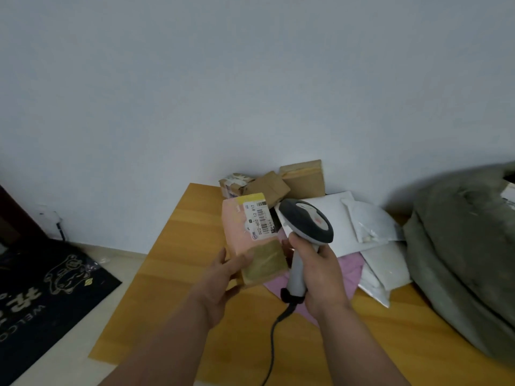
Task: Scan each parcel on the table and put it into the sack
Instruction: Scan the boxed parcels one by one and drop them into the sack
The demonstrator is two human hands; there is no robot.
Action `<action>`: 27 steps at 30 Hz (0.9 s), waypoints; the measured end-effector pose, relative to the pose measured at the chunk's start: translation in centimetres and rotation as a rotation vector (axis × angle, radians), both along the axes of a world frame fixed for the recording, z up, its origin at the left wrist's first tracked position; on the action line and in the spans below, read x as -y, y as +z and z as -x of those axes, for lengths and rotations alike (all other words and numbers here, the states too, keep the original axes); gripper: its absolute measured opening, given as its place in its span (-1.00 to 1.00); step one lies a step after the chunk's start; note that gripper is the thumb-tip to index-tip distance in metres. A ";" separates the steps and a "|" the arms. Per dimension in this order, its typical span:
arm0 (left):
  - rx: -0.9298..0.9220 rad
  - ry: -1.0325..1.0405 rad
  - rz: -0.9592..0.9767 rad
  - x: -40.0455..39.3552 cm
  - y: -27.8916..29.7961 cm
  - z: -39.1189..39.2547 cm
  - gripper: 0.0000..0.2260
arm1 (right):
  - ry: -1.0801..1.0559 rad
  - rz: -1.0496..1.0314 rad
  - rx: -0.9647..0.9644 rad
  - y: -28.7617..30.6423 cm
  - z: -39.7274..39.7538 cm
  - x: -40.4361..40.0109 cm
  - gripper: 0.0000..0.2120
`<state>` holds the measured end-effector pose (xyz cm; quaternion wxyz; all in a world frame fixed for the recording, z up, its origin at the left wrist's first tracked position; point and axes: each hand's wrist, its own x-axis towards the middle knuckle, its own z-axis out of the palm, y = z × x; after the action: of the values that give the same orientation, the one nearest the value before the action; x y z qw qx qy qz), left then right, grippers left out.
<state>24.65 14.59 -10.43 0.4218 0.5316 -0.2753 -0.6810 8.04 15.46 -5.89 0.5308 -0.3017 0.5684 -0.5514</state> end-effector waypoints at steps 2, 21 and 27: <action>0.034 0.103 -0.020 0.1 0.1 -1.5 -0.27 | 0.003 -0.004 -0.072 0.1 -0.7 -0.4 -0.91; 0.219 0.073 0.154 4.3 5.1 -8.9 -0.46 | 0.303 0.133 -0.637 2.4 -3.1 -4.3 -0.81; 0.200 0.085 0.140 4.3 5.1 -8.6 -0.53 | 0.278 0.134 -0.683 2.4 -2.6 -5.3 -0.84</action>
<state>33.20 10.32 -5.32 0.4570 0.5771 -0.3400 -0.5852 10.63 20.78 -3.51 0.3597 -0.5766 0.6290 -0.3775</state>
